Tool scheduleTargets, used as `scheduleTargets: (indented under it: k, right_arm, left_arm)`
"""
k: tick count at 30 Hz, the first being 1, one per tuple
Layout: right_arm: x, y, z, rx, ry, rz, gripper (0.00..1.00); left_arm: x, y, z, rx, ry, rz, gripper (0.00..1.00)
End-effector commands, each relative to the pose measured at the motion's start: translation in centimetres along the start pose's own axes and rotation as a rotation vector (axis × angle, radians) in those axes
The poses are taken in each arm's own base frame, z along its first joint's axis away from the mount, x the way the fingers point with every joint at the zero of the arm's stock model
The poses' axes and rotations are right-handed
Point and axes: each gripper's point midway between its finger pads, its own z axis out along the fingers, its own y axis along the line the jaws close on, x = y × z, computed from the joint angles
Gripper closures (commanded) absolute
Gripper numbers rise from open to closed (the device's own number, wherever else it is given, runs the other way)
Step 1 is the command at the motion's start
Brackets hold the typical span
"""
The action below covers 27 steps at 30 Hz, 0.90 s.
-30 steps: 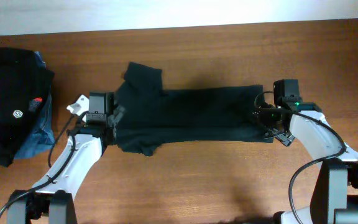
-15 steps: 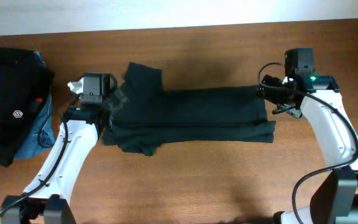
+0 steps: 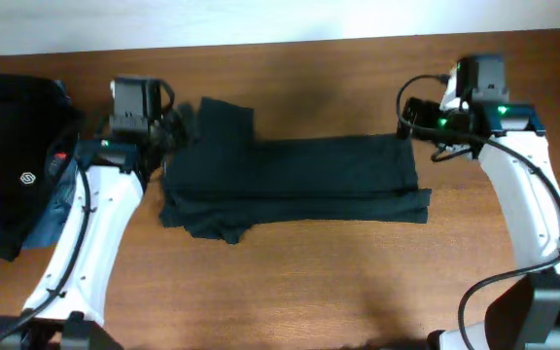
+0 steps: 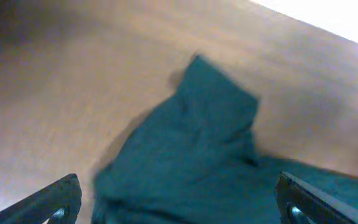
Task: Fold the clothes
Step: 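Release the shirt and raise both grippers away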
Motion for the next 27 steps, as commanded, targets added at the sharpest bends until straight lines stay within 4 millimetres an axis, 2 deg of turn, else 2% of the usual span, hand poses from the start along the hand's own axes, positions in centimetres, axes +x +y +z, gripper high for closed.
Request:
scheduleTargets:
  k: [1, 6, 8, 12, 14, 15, 19, 23, 25, 27]
  right_arm:
    - [-1.9, 1.5, -0.6, -0.039, -0.073, -0.181, 0.01]
    - [-5.8, 3.4, -0.9, -0.062, -0.243, -0.323, 0.02]
    - [-7.1, 4.0, -0.8, -0.068, -0.298, -0.352, 0.02]
    - [-8.3, 4.5, 1.3, -0.065, -0.336, -0.430, 0.02]
    - [-8.1, 4.2, 3.0, -0.055, -0.316, -0.469, 0.02]
    - [-7.8, 3.9, 4.0, -0.051, -0.297, -0.471, 0.01]
    - [-6.4, 2.3, 6.8, -0.011, -0.215, -0.453, 0.01]
    - [-4.2, 1.4, 8.0, -0.010, -0.113, -0.438, 0.01]
    - [-3.7, 1.3, 8.1, -0.010, -0.093, -0.437, 0.02]
    - [-3.6, 1.3, 8.1, -0.009, -0.089, -0.458, 0.01]
  left_arm:
    - [-2.2, -2.7, 1.2, 0.101, 0.002, 0.175, 0.01]
    - [-5.5, -4.9, 3.7, 0.130, -0.053, 0.378, 0.01]
    - [-6.2, -5.9, 4.7, 0.139, -0.070, 0.454, 0.01]
    - [-7.2, -8.4, 7.6, 0.161, -0.146, 0.646, 0.01]
    - [-7.5, -9.3, 8.9, 0.166, -0.187, 0.720, 0.04]
    - [-7.8, -9.6, 9.4, 0.161, -0.208, 0.731, 0.01]
    - [-8.2, -9.0, 10.3, 0.116, -0.222, 0.725, 0.01]
    - [-5.5, -7.9, 10.8, 0.111, -0.100, 0.734, 0.01]
    - [-4.2, -8.7, 10.8, 0.178, -0.061, 0.740, 0.01]
    - [-3.4, -9.4, 10.6, 0.233, -0.050, 0.824, 0.01]
